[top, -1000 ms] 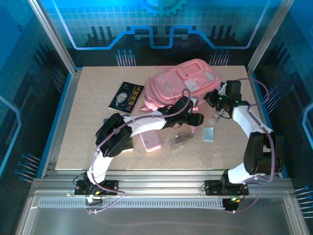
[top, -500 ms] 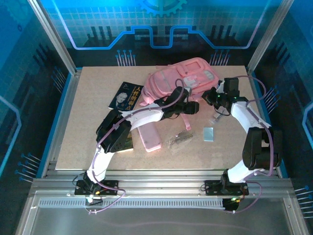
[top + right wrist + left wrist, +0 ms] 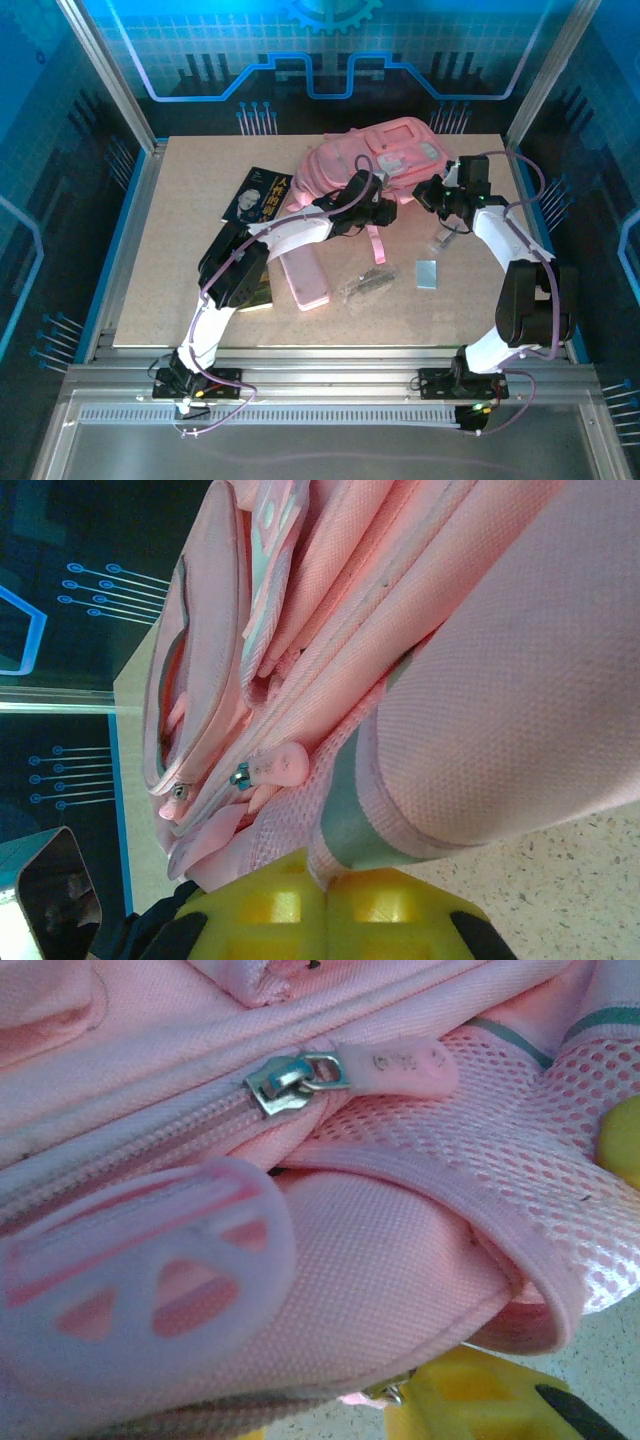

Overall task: Pack the student bag
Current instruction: Unzip the student bag at the top-center of the table.

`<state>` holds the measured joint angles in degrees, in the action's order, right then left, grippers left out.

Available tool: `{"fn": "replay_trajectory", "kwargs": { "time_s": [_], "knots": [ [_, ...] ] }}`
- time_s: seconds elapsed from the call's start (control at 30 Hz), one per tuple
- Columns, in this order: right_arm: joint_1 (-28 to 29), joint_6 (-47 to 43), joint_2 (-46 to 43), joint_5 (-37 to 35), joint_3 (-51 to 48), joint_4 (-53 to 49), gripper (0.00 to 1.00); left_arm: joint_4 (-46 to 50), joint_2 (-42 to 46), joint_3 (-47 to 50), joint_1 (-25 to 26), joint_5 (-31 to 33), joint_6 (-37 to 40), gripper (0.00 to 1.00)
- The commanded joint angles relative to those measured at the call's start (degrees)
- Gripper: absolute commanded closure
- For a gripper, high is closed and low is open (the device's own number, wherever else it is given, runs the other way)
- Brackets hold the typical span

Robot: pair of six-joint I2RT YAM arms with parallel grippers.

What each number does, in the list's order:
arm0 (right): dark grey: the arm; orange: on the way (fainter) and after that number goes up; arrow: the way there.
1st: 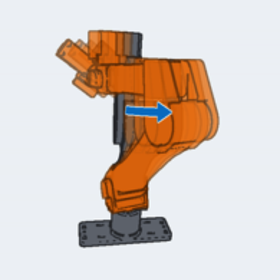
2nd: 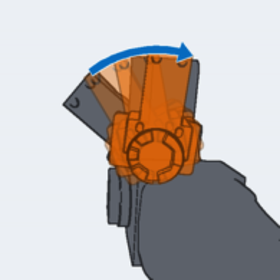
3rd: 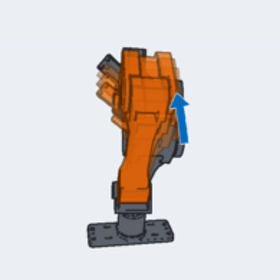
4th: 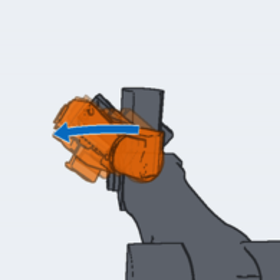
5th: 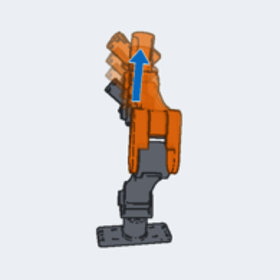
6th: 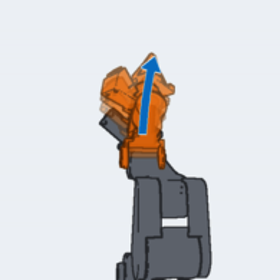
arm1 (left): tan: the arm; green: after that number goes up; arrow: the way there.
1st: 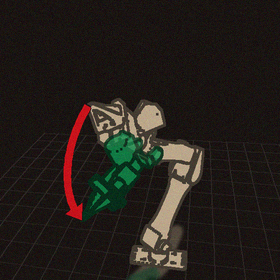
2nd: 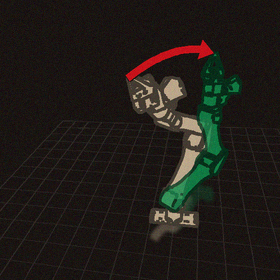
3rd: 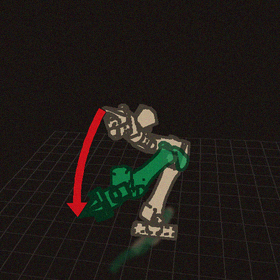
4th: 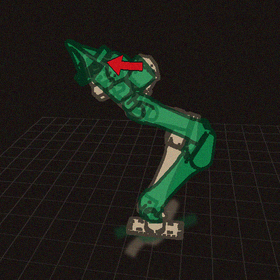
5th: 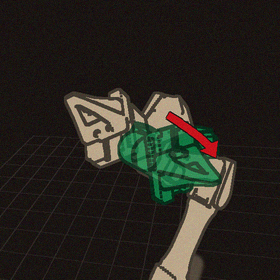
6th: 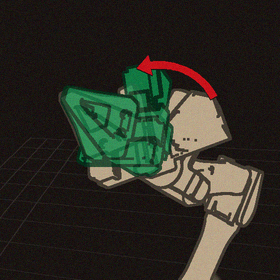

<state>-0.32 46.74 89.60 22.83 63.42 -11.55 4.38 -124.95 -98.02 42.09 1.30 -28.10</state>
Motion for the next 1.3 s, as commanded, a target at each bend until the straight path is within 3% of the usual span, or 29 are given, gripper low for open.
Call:
{"fn": "replay_trajectory", "kwargs": {
  "time_s": [0.0,0.13,0.27,0.43,0.7,1.13,1.2,1.27],
  "knots": [
    [0.7,0.0,-0.3,4.2,0.7,0.5,1.0,-2.9,-0.9,-2.0,-1.4,1.6,1.9,0.72],
    [0.6,-0.6,-0.3,4.0,0.7,0.0,1.0,-2.3,-0.6,-1.8,-1.8,1.1,2.1,0.82],
    [0.2,-1.1,-0.2,4.0,0.7,-0.2,1.0,-2.0,0.7,-0.9,-1.9,0.2,2.7,1.0],
    [-0.3,-2.5,-0.1,2.2,1.0,-1.3,1.0,0.4,2.6,0.2,-2.1,-2.2,4.5,1.0],
    [-3.6,-4.5,1.2,2.3,1.2,-1.7,1.0,13.6,7.4,5.4,-3.8,-4.6,10.4,1.0],
    [-6.7,-7.8,3.8,-0.5,2.3,-3.3,1.0,18.0,15.8,17.1,-9.8,-3.7,11.6,1.0],
    [-7.3,-7.5,4.3,-0.7,2.6,-3.3,1.0,19.6,16.9,17.9,-10.6,-5.3,11.7,1.0],
    [-7.6,-7.3,4.9,-0.6,3.1,-3.7,1.0,20.7,17.7,17.5,-10.5,-10.8,10.7,1.0]
  ]
}}
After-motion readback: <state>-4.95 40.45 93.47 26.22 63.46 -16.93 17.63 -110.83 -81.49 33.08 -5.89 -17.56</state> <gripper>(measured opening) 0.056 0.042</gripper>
